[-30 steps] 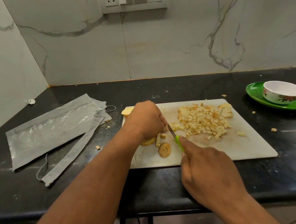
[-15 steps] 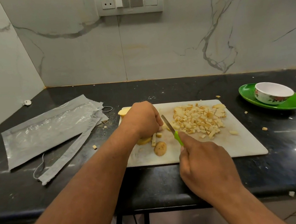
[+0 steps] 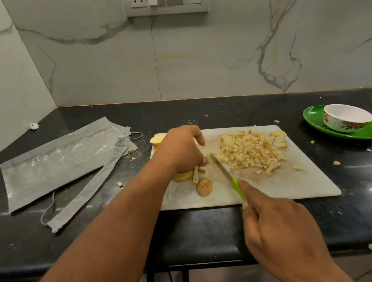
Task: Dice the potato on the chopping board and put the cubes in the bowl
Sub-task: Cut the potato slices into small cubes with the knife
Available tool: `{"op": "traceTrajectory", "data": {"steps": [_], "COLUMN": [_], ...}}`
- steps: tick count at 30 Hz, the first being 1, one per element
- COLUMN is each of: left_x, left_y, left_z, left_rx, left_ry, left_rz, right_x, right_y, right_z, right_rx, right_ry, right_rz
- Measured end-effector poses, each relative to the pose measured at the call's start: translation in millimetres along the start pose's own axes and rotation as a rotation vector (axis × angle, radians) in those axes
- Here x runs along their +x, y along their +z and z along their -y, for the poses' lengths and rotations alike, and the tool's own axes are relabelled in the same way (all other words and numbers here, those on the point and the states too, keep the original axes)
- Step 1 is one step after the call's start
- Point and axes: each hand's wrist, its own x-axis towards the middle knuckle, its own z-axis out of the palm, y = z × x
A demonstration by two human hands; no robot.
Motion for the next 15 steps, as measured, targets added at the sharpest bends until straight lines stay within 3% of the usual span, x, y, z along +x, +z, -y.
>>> {"op": "traceTrajectory", "data": {"steps": [7,15], "left_x": [4,0], "left_y": [5,2], "left_z": [7,4], "left_rx": [-0.159,-0.222], "left_ry": [0.011,0.04], "left_rz": [-0.011,-0.089], "right_x": [9,9], "right_y": [12,10], "right_z": [2,4], "right_rx": [0.108,0.064], "right_ry": [-0.017,0.007], "right_rz": [-0.128,-0.058]}}
